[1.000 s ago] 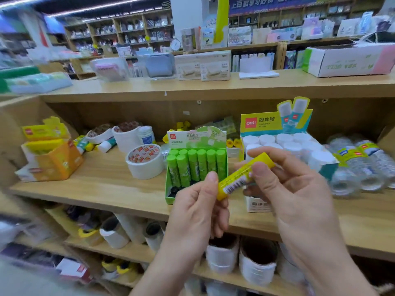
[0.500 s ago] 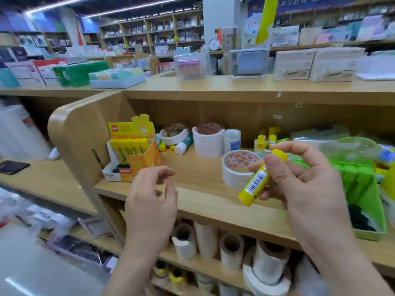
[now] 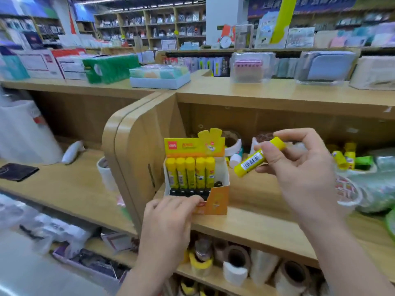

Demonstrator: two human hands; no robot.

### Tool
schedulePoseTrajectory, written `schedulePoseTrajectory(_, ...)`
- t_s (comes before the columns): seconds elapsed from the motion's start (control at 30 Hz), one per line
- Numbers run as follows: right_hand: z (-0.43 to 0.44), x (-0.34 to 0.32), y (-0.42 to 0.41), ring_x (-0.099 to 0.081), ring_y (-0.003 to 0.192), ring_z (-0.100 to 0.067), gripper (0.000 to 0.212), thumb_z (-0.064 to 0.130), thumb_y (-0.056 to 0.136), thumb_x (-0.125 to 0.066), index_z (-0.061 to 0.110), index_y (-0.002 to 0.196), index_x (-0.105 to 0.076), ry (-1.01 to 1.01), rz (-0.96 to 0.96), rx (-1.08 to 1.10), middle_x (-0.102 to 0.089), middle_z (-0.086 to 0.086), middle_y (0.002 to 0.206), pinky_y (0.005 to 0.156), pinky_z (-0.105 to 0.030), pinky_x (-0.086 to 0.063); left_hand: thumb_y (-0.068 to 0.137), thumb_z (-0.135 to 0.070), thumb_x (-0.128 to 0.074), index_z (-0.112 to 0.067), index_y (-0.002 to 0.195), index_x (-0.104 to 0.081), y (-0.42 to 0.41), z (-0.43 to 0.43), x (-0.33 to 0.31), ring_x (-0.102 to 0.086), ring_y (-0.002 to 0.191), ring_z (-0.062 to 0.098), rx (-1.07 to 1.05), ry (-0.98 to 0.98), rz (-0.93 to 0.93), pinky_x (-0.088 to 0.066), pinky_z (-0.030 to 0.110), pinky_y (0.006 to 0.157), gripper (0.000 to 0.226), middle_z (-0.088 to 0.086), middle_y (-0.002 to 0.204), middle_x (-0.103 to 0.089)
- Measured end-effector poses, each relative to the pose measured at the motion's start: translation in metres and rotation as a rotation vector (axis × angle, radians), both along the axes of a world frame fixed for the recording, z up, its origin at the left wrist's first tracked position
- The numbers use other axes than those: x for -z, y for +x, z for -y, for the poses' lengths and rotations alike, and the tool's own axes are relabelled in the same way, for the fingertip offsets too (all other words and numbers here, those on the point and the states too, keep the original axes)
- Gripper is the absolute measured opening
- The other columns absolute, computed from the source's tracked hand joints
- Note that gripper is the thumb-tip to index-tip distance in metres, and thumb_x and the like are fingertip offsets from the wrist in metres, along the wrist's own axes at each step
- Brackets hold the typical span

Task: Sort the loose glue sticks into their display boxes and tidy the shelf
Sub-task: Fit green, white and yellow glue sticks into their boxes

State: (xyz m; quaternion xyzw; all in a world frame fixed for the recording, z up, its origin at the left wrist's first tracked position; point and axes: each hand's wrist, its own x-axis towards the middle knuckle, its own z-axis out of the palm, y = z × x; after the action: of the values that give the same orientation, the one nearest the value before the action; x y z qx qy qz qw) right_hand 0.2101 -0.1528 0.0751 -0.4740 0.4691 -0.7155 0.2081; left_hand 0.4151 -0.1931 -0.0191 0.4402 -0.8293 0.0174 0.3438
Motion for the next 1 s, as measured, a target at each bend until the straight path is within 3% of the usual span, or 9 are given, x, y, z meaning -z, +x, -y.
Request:
schedulePoseTrajectory(0.1, 0.022, -0.005, 0.005, -0.071, 0.067, -0.015, 0.020, 0.014, 0.084, -0.070, 0.024, 0.093, -0.056, 0.024, -0.172, 0.014, -0.070, -0.004, 0.077, 0.058, -0.025, -0.057, 0.085, -0.022, -0.044, -0.031, 0.109, -0.064, -0.003, -0.006, 0.000, -0.062, 0.089, 0.011, 0.126, -0.007, 0.007, -0.046, 0.033, 0.068, 0.033, -0.017, 0.097, -0.067)
schedulePoseTrajectory(0.2, 0.035, 0.001, 0.008, -0.070, 0.073, -0.013, 0.019, 0.029, 0.078, -0.071, 0.029, 0.092, -0.059, 0.065, -0.360, 0.041, -0.070, 0.004, 0.079, 0.065, -0.032, -0.059, 0.090, -0.022, -0.050, -0.020, 0.111, -0.069, -0.002, -0.004, -0.005, -0.059, 0.093, 0.015, 0.161, -0.043, -0.106, -0.051, 0.034, 0.074, 0.029, -0.007, 0.101, -0.066)
schedulePoseTrajectory(0.27, 0.041, 0.007, 0.009, -0.068, 0.074, -0.008, 0.022, 0.036, 0.076, -0.071, 0.029, 0.096, -0.063, 0.083, -0.535, 0.091, -0.069, 0.009, 0.083, 0.067, -0.028, -0.058, 0.091, -0.019, -0.052, -0.014, 0.112, -0.071, -0.002, 0.003, -0.015, -0.057, 0.099, 0.017, 0.147, -0.083, -0.161, -0.049, 0.033, 0.084, 0.029, -0.001, 0.106, -0.066)
schedulePoseTrajectory(0.4, 0.049, 0.015, 0.009, -0.061, 0.079, -0.005, 0.022, 0.023, 0.075, -0.080, 0.018, 0.095, -0.072, 0.069, -0.817, 0.171, -0.067, 0.009, 0.088, 0.070, -0.019, -0.052, 0.089, -0.014, -0.054, -0.011, 0.117, -0.068, -0.010, 0.029, -0.035, -0.056, 0.109, 0.023, 0.180, -0.153, -0.039, -0.049, 0.039, 0.092, 0.031, 0.002, 0.116, -0.065)
schedulePoseTrajectory(0.53, 0.051, 0.019, 0.007, -0.058, 0.079, -0.009, 0.021, 0.018, 0.070, -0.083, 0.017, 0.089, -0.074, 0.114, -0.886, 0.157, -0.065, 0.007, 0.086, 0.068, -0.030, -0.053, 0.089, -0.016, -0.053, -0.013, 0.121, -0.064, -0.021, 0.050, -0.039, -0.055, 0.112, 0.024, 0.223, -0.162, 0.103, -0.049, 0.042, 0.094, 0.035, 0.002, 0.121, -0.064)
schedulePoseTrajectory(0.77, 0.050, 0.011, 0.003, -0.043, 0.071, -0.003, 0.016, 0.036, 0.073, -0.079, 0.032, 0.086, -0.070, 0.351, -1.010, 0.204, -0.046, 0.014, 0.078, 0.064, -0.012, -0.030, 0.083, -0.014, -0.056, -0.019, 0.127, -0.060, -0.022, 0.058, -0.038, -0.051, 0.110, 0.022, 0.215, -0.156, 0.169, -0.047, 0.040, 0.087, 0.045, -0.002, 0.124, -0.060)
schedulePoseTrajectory(0.87, 0.050, 0.007, 0.005, -0.041, 0.076, -0.007, 0.014, 0.031, 0.074, -0.079, 0.025, 0.084, -0.072, 0.317, -1.048, 0.208, -0.050, 0.017, 0.076, 0.081, -0.029, -0.040, 0.085, -0.015, -0.047, -0.019, 0.129, -0.059, -0.021, 0.059, -0.036, -0.051, 0.111, 0.023, 0.226, -0.137, 0.168, -0.049, 0.041, 0.088, 0.046, -0.002, 0.126, -0.059)
schedulePoseTrajectory(1.0, 0.049, -0.002, 0.003, -0.054, 0.079, -0.007, 0.016, 0.029, 0.078, -0.076, 0.027, 0.092, -0.071, 0.411, -1.063, 0.125, -0.059, 0.013, 0.081, 0.070, -0.026, -0.045, 0.085, -0.016, -0.044, -0.019, 0.130, -0.058, -0.020, 0.059, -0.035, -0.051, 0.113, 0.023, 0.233, -0.114, 0.160, -0.049, 0.044, 0.089, 0.047, -0.002, 0.128, -0.057)
